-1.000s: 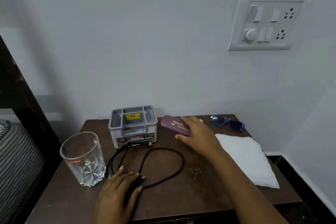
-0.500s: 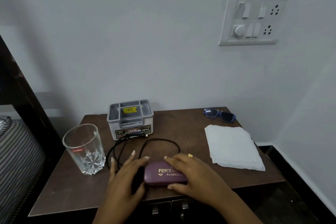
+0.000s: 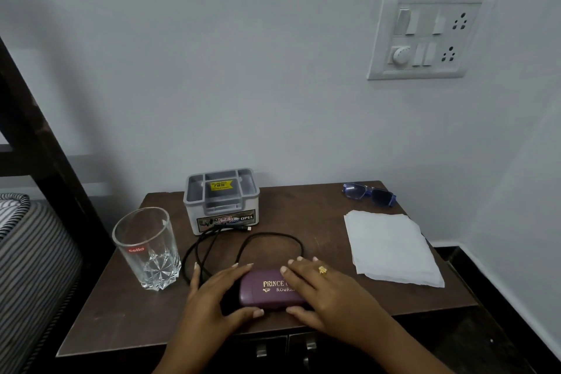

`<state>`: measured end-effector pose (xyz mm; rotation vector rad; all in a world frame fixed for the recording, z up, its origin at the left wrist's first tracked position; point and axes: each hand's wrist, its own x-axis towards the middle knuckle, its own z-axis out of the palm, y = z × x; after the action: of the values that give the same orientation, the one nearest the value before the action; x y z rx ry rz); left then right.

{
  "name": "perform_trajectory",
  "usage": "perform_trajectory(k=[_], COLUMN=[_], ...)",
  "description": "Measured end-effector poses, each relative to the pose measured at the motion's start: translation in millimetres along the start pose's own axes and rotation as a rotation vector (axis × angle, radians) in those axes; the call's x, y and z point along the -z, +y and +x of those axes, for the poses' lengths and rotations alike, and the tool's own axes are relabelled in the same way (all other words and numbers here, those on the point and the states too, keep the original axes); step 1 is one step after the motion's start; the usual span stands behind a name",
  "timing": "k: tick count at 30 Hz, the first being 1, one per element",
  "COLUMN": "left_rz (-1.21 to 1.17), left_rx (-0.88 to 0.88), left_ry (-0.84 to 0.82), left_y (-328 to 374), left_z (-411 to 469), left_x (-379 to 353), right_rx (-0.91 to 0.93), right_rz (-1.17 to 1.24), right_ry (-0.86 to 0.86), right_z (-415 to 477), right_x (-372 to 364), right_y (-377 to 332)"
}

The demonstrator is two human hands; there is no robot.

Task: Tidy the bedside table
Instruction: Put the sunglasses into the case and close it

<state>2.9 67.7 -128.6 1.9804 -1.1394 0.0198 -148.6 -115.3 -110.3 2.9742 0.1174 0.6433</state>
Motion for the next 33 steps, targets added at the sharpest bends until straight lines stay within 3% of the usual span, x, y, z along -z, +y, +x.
perform_trajectory(k=[8,16,19,24,27,33], left_rz=[-0.054,-0.078,-0.060,-0.077,-0.105,-0.132], left_rx=[0.039,0.075,0.074,0.110,0.156,0.222], left_ry=[-0.032,-0.059,-0.069,-0.065,-0.052,0.014], left_y=[6,8,6,6,5,7], left_z=[1,2,3,3,2,2], left_x=[5,8,8,7,8,10], right_rx=[0.160,0.178,0.052,-0.316,-0.429,-0.580], right_rz=[-0.256,-0.302,-0.118,0.532,0.703,0.803], right_ry=[0.000,-0.015,-0.095,-0.287,-0.203,-0.051], right_z=[13,14,11,-14,-26,-15], right_x=[-3,-2,6,21,21,18], right_y=[-1,-8,-7,19,27,24])
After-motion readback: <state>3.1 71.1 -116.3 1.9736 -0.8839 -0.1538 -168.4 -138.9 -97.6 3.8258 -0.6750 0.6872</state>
